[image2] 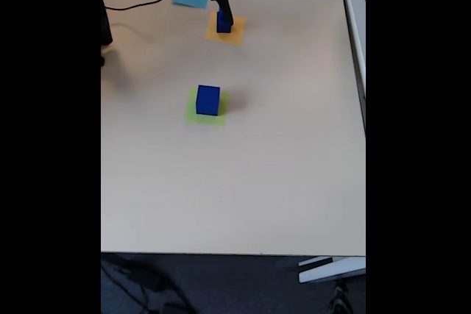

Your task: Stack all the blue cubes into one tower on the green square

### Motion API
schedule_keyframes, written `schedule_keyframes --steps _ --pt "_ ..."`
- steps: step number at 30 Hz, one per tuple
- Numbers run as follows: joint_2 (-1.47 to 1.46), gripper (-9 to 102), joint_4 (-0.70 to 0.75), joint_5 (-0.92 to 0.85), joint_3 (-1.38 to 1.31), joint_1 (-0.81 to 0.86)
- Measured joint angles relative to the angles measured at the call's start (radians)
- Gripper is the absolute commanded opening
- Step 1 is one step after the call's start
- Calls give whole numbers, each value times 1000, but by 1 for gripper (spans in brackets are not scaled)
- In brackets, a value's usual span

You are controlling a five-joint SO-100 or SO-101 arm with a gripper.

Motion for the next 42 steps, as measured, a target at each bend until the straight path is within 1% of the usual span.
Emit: schedule_keyframes --steps 33,42 --pt "0 31 -9 0 18 12" --pt "0 26 -9 0 18 12"
